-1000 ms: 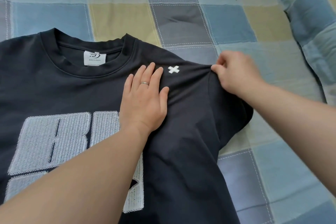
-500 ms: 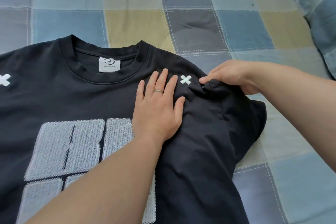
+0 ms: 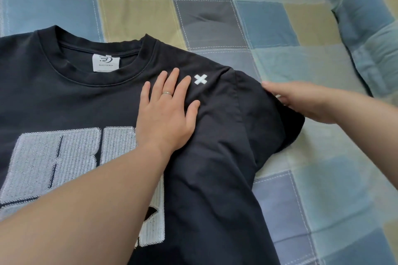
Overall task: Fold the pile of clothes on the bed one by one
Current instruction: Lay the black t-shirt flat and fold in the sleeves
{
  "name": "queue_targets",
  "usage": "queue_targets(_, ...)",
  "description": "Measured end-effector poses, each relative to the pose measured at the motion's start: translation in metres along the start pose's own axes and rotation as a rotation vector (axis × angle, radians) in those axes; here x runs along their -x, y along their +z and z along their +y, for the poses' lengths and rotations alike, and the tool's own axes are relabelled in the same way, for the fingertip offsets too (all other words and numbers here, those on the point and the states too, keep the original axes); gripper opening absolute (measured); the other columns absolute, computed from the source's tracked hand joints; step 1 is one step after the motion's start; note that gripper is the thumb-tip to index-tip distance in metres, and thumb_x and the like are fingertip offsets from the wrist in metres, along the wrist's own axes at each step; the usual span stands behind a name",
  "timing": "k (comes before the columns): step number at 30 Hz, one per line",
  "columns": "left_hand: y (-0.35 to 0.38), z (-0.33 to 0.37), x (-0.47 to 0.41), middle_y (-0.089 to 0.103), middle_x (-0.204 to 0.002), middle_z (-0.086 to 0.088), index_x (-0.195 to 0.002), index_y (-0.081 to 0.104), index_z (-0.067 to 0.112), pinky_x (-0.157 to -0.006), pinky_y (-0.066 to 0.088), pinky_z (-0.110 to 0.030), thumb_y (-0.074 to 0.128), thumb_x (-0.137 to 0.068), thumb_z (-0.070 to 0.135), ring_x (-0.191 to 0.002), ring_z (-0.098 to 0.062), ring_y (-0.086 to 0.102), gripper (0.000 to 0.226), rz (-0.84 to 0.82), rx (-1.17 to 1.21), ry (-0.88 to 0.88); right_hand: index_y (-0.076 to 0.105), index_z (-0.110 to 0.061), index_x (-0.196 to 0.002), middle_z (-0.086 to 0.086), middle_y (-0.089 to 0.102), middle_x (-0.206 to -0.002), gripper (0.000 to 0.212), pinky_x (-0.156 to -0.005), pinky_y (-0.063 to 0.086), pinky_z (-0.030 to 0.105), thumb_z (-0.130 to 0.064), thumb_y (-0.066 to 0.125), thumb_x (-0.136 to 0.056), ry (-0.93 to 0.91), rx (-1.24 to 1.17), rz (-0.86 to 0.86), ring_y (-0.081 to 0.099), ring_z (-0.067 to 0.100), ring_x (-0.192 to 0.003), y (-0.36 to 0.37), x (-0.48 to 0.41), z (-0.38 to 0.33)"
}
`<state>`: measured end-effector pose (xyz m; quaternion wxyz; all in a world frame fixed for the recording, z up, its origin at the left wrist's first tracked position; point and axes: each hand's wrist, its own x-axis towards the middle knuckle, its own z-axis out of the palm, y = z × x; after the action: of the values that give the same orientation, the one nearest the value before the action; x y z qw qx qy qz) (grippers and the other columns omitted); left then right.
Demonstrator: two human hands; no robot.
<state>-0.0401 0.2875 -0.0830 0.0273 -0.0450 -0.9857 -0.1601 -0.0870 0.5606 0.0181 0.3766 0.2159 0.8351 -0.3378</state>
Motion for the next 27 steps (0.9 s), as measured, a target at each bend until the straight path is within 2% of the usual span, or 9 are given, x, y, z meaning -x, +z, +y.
queue_targets(6, -0.008, 0.007, 0.006, 0.024, -0.166, 0.002, -0.152, 0.033, 0.039, -0.124, 0.008, -0.052, 0.031, -0.1, 0.06, -0.154, -0.025, 0.013, 0.056, -0.066, -0.027, 0.036, 0.073, -0.015, -0.099, 0.005, 0.077, -0.101, 0.013, -0.091, 0.055, 0.039, -0.022, 0.074, -0.089, 0.027, -0.194, 0.199, 0.07, 0.024, -0.097, 0.01, 0.022, 0.047)
queue_targets(9, -0.01, 0.041, 0.003, 0.013, -0.169, 0.004, -0.156, 0.026, 0.035, -0.123, 0.001, -0.055, 0.033, -0.102, 0.052, -0.156, -0.027, 0.001, 0.056, -0.135, 0.054, -0.16, 0.067, -0.016, -0.092, 0.005, 0.065, -0.086, 0.004, -0.055, 0.047, 0.023, -0.016, 0.071, -0.092, -0.011, -0.294, 0.411, 0.057, 0.018, -0.067, 0.005, 0.029, 0.055)
queue_targets(12, -0.002, 0.073, 0.005, -0.001, -0.17, -0.001, -0.161, 0.013, 0.022, -0.122, -0.005, -0.056, 0.028, -0.101, 0.057, -0.155, -0.027, -0.009, 0.071, -0.169, 0.101, -0.289, 0.058, -0.018, -0.077, 0.004, 0.056, -0.076, 0.02, -0.056, 0.044, 0.026, -0.017, 0.071, -0.092, -0.133, -0.513, 0.659, 0.052, 0.019, -0.067, 0.002, 0.03, 0.054)
queue_targets(14, 0.009, 0.076, 0.014, -0.002, -0.17, -0.003, -0.162, 0.007, 0.019, -0.123, -0.004, -0.057, 0.024, -0.1, 0.058, -0.155, -0.027, -0.009, 0.075, -0.11, 0.035, -0.246, 0.061, -0.02, -0.081, 0.002, 0.065, -0.082, 0.017, -0.068, 0.052, 0.03, -0.025, 0.074, -0.09, -0.184, -0.821, 0.581, 0.061, 0.021, -0.08, 0.008, 0.031, 0.055)
queue_targets(17, 0.017, 0.072, 0.02, 0.003, -0.17, -0.003, -0.161, 0.01, 0.019, -0.123, -0.001, -0.057, 0.023, -0.099, 0.058, -0.156, -0.027, -0.005, 0.074, -0.029, -0.006, -0.229, 0.064, -0.024, -0.099, 0.002, 0.071, -0.097, 0.022, -0.087, 0.054, 0.038, -0.045, 0.063, -0.092, -0.125, -1.039, 0.277, 0.069, 0.025, -0.092, 0.013, 0.037, 0.072)
queue_targets(19, 0.018, 0.075, 0.019, 0.005, -0.17, -0.003, -0.161, 0.012, 0.02, -0.123, 0.0, -0.057, 0.024, -0.098, 0.057, -0.156, -0.027, -0.003, 0.074, -0.024, -0.003, -0.229, 0.059, -0.022, -0.1, 0.005, 0.063, -0.092, 0.014, -0.088, 0.055, 0.045, -0.026, 0.056, -0.087, -0.102, -1.085, 0.061, 0.064, 0.029, -0.09, 0.01, 0.041, 0.09)
queue_targets(21, 0.017, 0.076, 0.019, 0.006, -0.17, -0.003, -0.161, 0.014, 0.02, -0.123, 0.001, -0.057, 0.026, -0.098, 0.057, -0.156, -0.027, -0.002, 0.074, -0.019, -0.008, -0.226, 0.057, -0.02, -0.098, 0.005, 0.058, -0.089, 0.027, -0.084, 0.058, 0.045, -0.006, 0.049, -0.077, -0.11, -1.042, -0.088, 0.06, 0.027, -0.088, 0.01, 0.042, 0.101)
queue_targets(25, 0.017, 0.076, 0.02, 0.008, -0.169, -0.003, -0.16, 0.017, 0.02, -0.123, 0.002, -0.057, 0.028, -0.098, 0.057, -0.156, -0.027, 0.0, 0.073, -0.007, -0.002, -0.229, 0.06, -0.018, -0.12, 0.005, 0.07, -0.102, 0.03, -0.069, 0.06, 0.036, -0.004, 0.057, -0.094, -0.184, -0.831, -0.028, 0.07, 0.022, -0.08, 0.016, 0.036, 0.092)
queue_targets(27, 0.018, 0.075, 0.019, 0.009, -0.169, -0.003, -0.16, 0.017, 0.021, -0.123, 0.002, -0.057, 0.028, -0.098, 0.057, -0.156, -0.027, 0.0, 0.073, 0.005, -0.004, -0.228, 0.063, -0.012, -0.123, 0.006, 0.074, -0.109, 0.028, -0.074, 0.061, 0.04, -0.007, 0.063, -0.095, -0.205, -0.708, 0.078, 0.073, 0.024, -0.09, 0.016, 0.033, 0.087)
